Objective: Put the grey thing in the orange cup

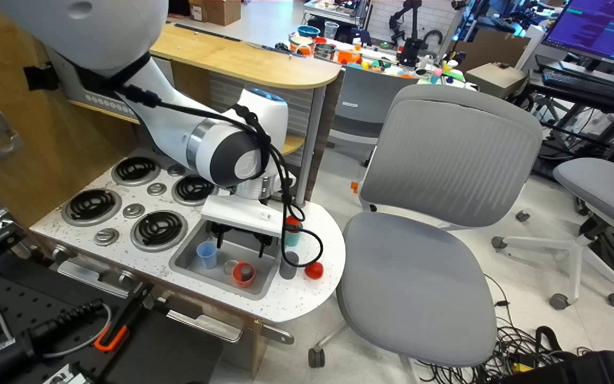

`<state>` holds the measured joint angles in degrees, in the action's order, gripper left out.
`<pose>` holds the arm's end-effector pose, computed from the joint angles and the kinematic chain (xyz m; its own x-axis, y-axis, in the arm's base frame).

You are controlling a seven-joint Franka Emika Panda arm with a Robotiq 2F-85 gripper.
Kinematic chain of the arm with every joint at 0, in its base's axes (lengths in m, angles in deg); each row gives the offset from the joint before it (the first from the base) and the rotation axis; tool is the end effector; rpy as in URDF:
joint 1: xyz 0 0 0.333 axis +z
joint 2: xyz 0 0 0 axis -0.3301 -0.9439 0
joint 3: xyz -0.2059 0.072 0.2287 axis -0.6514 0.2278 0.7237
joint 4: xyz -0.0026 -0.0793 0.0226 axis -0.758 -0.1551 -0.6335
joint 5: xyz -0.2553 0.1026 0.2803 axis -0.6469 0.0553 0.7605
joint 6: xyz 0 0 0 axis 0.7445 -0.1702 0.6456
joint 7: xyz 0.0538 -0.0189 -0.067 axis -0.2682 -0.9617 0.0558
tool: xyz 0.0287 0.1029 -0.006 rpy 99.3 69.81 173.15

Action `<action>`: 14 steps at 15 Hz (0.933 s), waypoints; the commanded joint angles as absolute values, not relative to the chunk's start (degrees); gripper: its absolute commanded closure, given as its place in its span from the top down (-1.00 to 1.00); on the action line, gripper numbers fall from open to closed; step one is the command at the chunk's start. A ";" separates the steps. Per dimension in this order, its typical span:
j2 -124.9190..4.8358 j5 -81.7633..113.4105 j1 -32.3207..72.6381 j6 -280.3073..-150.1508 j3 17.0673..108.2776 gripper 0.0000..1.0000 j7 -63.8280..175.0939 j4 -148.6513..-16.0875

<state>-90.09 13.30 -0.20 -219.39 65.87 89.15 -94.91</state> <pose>0.5666 -0.2093 0.0692 0.9472 0.2318 -0.2214 0.2241 -0.9727 -0.0596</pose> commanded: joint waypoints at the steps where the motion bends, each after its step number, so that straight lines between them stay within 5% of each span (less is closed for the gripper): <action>1: -79.08 17.69 -5.39 -223.65 67.99 1.00 93.29 -107.56; 7: -63.74 18.54 -6.85 -227.35 63.25 1.00 96.44 -118.80; 14: -63.50 17.24 -5.53 -225.41 60.13 1.00 96.92 -117.81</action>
